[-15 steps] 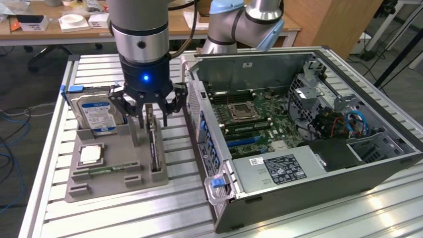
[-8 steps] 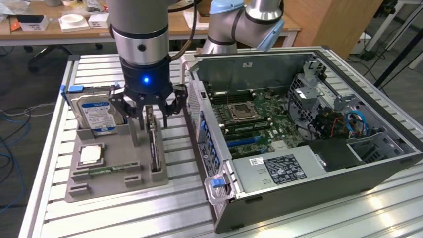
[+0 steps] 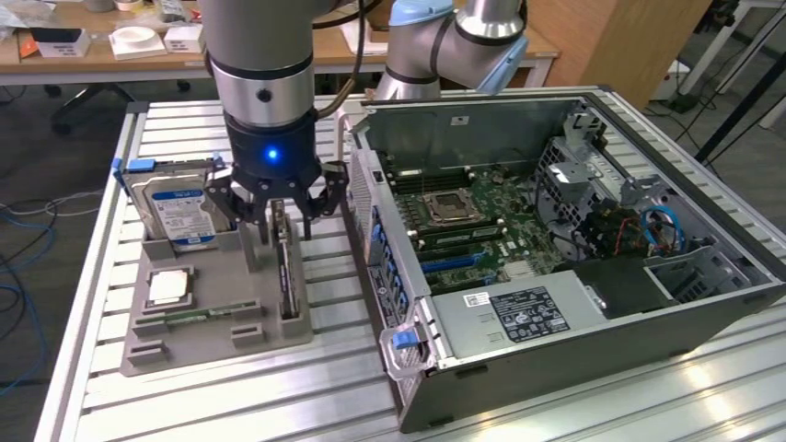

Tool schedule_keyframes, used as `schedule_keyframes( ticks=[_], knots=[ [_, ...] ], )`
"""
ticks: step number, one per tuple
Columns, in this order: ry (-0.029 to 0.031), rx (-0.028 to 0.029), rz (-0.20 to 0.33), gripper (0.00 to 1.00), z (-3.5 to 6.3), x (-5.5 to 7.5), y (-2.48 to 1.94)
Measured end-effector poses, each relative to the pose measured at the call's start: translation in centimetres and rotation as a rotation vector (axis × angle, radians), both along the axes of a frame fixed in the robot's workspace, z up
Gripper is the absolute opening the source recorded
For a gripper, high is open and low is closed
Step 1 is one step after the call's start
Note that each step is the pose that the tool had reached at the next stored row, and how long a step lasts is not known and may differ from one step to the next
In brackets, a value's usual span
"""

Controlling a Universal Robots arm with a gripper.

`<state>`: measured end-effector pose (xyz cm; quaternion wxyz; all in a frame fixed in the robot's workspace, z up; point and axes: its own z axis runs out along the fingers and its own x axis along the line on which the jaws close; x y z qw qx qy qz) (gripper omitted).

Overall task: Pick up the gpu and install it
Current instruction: 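Pick up the gpu and move the gpu toward the slot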

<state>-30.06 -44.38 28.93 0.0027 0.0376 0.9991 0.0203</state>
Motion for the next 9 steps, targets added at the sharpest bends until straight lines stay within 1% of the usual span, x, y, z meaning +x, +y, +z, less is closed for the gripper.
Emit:
schedule_keyframes(
  ticks=[9],
  knots=[
    [0.0,0.0,0.0,0.53,-0.65,0.0,0.0]
  ],
)
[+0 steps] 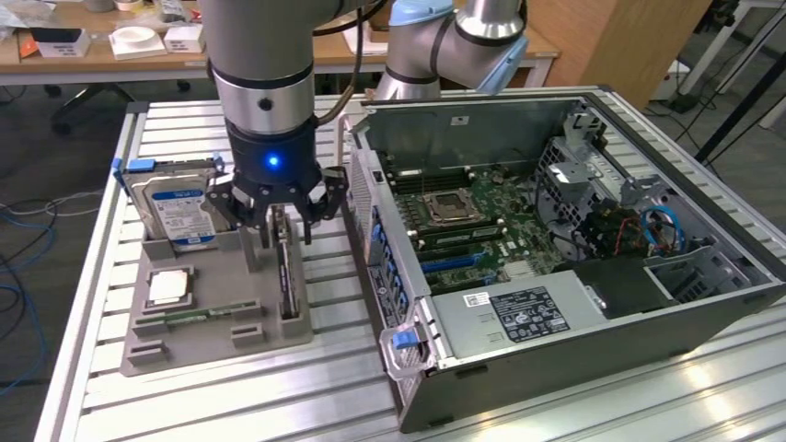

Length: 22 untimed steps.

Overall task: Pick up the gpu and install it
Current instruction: 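Pick up the gpu and move the gpu toward the slot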

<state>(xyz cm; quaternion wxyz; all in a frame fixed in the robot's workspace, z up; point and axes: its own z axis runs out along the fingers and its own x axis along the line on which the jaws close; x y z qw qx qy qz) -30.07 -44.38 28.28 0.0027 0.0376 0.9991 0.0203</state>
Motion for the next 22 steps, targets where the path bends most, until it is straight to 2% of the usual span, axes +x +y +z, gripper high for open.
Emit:
schedule_keyframes(
  ticks=[22],
  knots=[
    [0.0,0.0,0.0,0.53,-1.63,0.0,0.0]
  ],
)
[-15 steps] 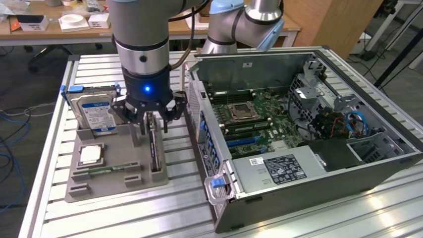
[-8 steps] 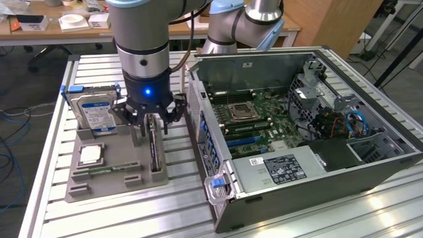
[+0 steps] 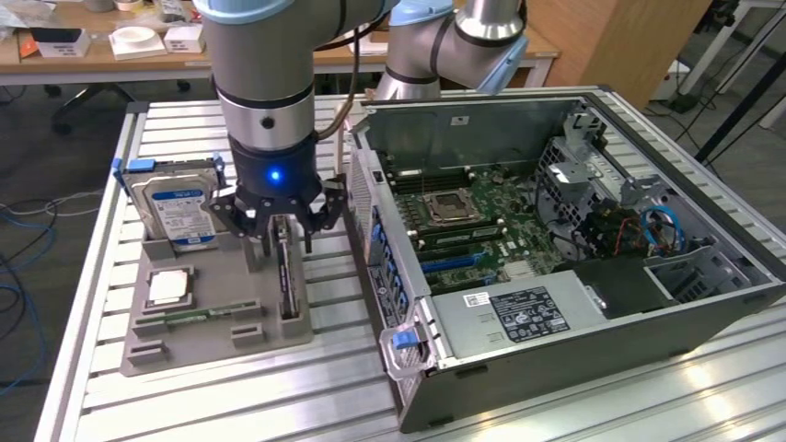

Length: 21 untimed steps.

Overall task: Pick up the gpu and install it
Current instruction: 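Pick up the gpu and move the gpu toward the slot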

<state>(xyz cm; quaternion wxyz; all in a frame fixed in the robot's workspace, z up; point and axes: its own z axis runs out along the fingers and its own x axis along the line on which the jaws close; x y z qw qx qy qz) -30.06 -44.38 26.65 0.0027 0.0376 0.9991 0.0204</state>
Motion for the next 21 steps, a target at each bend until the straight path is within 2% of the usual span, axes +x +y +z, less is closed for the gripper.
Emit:
schedule_keyframes(
  ticks=[21],
  knots=[
    [0.0,0.0,0.0,0.53,-1.86,-0.7,0.0]
  ],
)
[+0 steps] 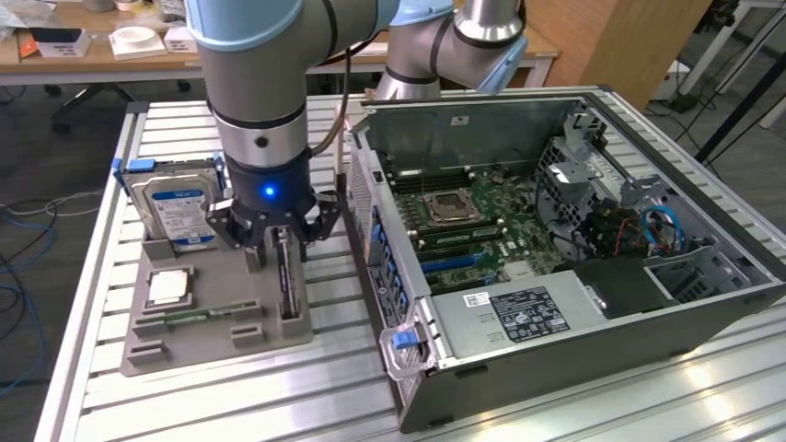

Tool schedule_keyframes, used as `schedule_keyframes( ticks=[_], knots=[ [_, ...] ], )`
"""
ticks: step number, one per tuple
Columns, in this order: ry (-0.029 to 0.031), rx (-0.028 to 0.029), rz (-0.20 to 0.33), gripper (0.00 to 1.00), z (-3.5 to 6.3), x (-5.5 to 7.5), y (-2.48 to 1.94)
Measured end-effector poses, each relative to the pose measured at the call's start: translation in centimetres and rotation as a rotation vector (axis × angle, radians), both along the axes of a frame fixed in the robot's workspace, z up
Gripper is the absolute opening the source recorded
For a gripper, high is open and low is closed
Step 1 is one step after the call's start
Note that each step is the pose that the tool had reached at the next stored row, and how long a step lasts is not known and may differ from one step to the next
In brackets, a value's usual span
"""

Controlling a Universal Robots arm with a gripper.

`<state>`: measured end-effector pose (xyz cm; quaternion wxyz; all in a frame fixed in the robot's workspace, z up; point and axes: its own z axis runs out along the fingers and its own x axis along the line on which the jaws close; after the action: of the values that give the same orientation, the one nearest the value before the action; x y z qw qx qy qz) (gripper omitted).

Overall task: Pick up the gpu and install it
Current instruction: 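Pick up the gpu and move the gpu toward the slot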

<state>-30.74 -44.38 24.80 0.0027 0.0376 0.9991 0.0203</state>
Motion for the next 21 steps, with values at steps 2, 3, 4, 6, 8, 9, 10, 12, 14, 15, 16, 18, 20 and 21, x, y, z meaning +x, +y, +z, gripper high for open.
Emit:
schedule_keyframes(
  ticks=[2,3,4,6,8,9,10,12,14,15,16,18,20,21],
  knots=[
    [-0.0001,0.0001,0.0,0.53,-0.21,0.0,0.0],
    [-0.0001,0.0001,0.0,0.53,-0.31,0.0,0.0],
    [-0.0001,0.0,0.0,0.53,-0.4,0.0,0.0],
    [-0.0001,0.0001,0.0,0.53,-0.58,0.0,0.03],
    [-0.0001,0.0,0.0,0.53,-0.74,0.0,0.06],
    [-0.0001,0.0,0.0,0.53,-0.82,0.0,0.08],
    [-0.0001,0.0,0.0,0.53,-0.89,0.0,0.1],
    [0.0,0.0001,0.0,0.53,-1.05,-0.1,0.15],
    [0.0001,0.0,0.0,0.53,-1.14,-0.1,0.21],
    [0.0001,-0.0001,0.0,0.53,-1.16,-0.1,0.22],
    [0.0,0.0,0.0,0.53,-1.17,-0.1,0.22],
    [0.0,0.0,0.0,0.53,-1.17,-0.1,0.22],
    [0.0,0.0001,0.0,0.53,-1.17,-0.1,0.22],
    [0.0,0.0001,0.0,0.53,-1.17,-0.1,0.22]
  ],
)
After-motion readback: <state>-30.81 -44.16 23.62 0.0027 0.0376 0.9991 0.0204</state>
